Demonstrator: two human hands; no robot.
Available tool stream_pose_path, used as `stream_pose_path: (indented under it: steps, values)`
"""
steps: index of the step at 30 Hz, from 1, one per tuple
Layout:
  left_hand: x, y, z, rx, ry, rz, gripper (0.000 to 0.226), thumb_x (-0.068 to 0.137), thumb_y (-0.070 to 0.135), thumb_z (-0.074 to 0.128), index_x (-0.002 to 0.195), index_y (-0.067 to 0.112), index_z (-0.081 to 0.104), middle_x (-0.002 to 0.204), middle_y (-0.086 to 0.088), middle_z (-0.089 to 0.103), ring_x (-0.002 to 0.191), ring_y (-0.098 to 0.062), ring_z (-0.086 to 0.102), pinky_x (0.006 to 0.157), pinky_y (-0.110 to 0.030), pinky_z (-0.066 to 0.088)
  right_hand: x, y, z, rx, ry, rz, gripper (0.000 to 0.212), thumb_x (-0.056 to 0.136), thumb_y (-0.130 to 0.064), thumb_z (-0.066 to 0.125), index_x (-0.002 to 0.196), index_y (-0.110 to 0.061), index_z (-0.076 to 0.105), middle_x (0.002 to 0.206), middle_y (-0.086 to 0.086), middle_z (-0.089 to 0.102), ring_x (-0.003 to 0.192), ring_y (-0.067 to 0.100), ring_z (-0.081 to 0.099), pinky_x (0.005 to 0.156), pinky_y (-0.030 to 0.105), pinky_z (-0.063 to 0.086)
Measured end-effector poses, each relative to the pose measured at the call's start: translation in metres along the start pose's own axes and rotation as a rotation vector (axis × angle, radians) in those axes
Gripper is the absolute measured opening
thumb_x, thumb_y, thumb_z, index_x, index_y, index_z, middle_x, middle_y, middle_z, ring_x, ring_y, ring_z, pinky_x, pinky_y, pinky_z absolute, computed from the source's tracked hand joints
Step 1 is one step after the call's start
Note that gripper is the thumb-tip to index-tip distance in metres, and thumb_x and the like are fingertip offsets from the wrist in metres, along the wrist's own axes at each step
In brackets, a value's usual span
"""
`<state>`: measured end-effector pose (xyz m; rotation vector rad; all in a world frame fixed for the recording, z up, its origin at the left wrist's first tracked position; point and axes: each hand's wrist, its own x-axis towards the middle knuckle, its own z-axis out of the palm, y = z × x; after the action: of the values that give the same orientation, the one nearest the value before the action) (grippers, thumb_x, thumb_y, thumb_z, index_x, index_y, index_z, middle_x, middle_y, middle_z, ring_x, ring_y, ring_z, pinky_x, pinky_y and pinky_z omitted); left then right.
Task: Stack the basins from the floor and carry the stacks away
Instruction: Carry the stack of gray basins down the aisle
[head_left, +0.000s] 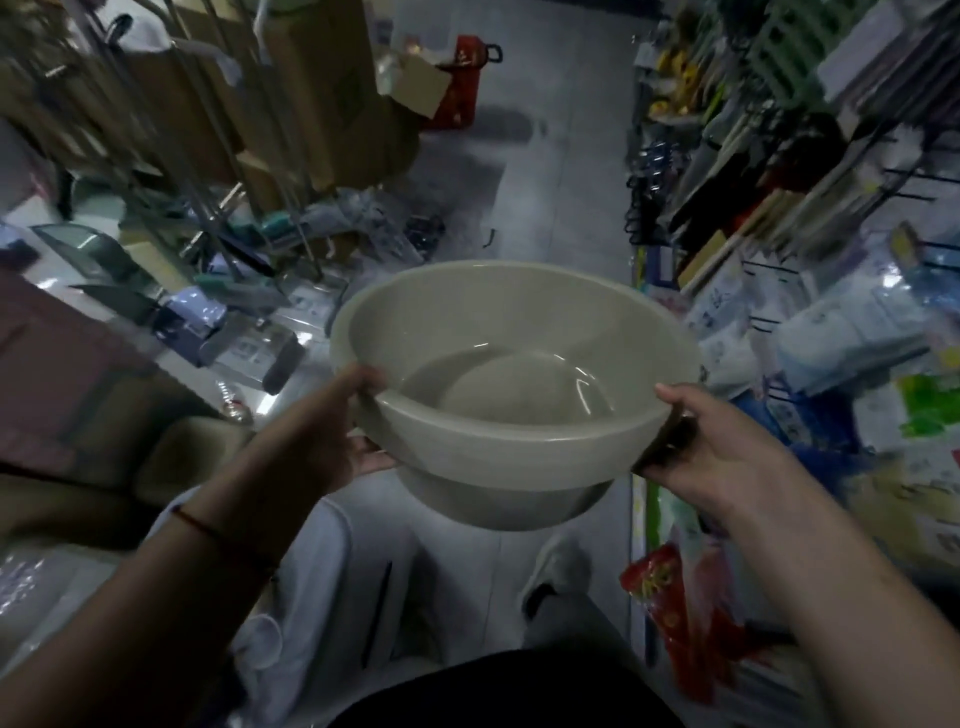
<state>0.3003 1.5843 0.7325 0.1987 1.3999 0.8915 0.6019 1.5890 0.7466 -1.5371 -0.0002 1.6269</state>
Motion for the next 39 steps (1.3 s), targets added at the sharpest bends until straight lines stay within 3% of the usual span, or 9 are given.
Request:
stream_pose_path:
  steps: [4,10,16,19,22,26,31,35,39]
  values:
    - [0.030,0.028,0.025,0.010,0.046,-0.008,0.015,0.090,0.022,0.063,0.099,0.011,0.061,0.089,-0.009,0.057,0.078,-0.028,0.062,0.058,-0.042,0.061,0.053,-0.039,0.027,-0.062,-0.052,0.042,0.025,0.091,-0.016,0.062,0.115,-0.011,0.058,0.108,0.011,0.061,0.094,0.030,0.059,0.044,0.045,0.056]
    - [0.077,0.059,0.065,-0.078,0.163,-0.007,0.042,0.086,0.028,0.067,0.121,0.007,0.057,0.093,-0.012,0.062,0.084,-0.033,0.066,0.058,-0.044,0.060,0.139,-0.108,0.066,-0.191,-0.122,0.133,0.047,0.085,-0.015,0.066,0.132,-0.009,0.059,0.132,0.014,0.061,0.113,0.033,0.061,0.067,0.047,0.057]
    - [0.101,0.084,0.086,-0.306,0.294,-0.012,0.055,0.083,0.028,0.072,0.134,0.016,0.053,0.117,-0.008,0.063,0.107,-0.038,0.062,0.070,-0.050,0.059,0.187,-0.169,0.131,-0.399,-0.222,0.170,0.028,0.086,-0.015,0.067,0.114,-0.012,0.064,0.125,0.011,0.064,0.113,0.032,0.061,0.081,0.053,0.052]
    - [0.108,0.087,0.079,-0.401,0.335,-0.031,0.028,0.085,0.030,0.069,0.098,0.009,0.057,0.070,-0.005,0.044,0.065,-0.024,0.053,0.065,-0.049,0.060,0.197,-0.181,0.168,-0.500,-0.291,0.179,0.017,0.087,-0.014,0.066,0.103,-0.012,0.064,0.118,0.011,0.067,0.109,0.030,0.062,0.081,0.053,0.053]
    - [0.112,0.091,0.075,-0.493,0.356,-0.035,0.025,0.088,0.028,0.065,0.088,0.005,0.055,0.067,-0.007,0.043,0.060,-0.023,0.053,0.049,-0.044,0.058,0.205,-0.182,0.205,-0.624,-0.316,0.170,0.018,0.088,-0.014,0.065,0.106,-0.011,0.064,0.112,0.012,0.068,0.104,0.030,0.064,0.074,0.052,0.053]
    - [0.120,0.095,0.061,-0.608,0.435,-0.007,0.042,0.087,0.025,0.068,0.121,0.005,0.055,0.084,-0.013,0.055,0.077,-0.030,0.059,0.047,-0.043,0.057,0.215,-0.168,0.251,-0.792,-0.312,0.164,0.012,0.088,-0.016,0.066,0.097,-0.010,0.061,0.107,0.013,0.065,0.100,0.029,0.062,0.076,0.052,0.052]
    - [0.146,0.099,0.031,-0.698,0.427,-0.044,0.040,0.088,0.025,0.067,0.121,0.005,0.057,0.091,-0.015,0.055,0.080,-0.031,0.060,0.054,-0.051,0.060,0.226,-0.150,0.304,-0.915,-0.304,0.147,0.014,0.087,-0.016,0.066,0.099,-0.011,0.060,0.104,0.011,0.063,0.100,0.029,0.060,0.074,0.049,0.051]
    - [0.168,0.113,0.011,-0.770,0.448,-0.078,0.072,0.089,0.024,0.066,0.153,0.018,0.033,0.154,-0.005,0.037,0.137,-0.034,0.043,0.074,-0.055,0.055,0.230,-0.140,0.343,-1.000,-0.310,0.088,0.016,0.086,-0.012,0.064,0.101,-0.012,0.059,0.106,0.013,0.061,0.103,0.030,0.058,0.085,0.050,0.052]
    - [0.184,0.125,-0.010,-0.777,0.452,-0.067,0.058,0.086,0.024,0.068,0.139,0.012,0.049,0.140,0.000,0.043,0.115,-0.022,0.058,0.046,-0.042,0.056,0.235,-0.124,0.374,-1.129,-0.329,0.043,0.023,0.082,-0.008,0.065,0.104,-0.011,0.058,0.107,0.015,0.062,0.105,0.031,0.059,0.091,0.050,0.052]
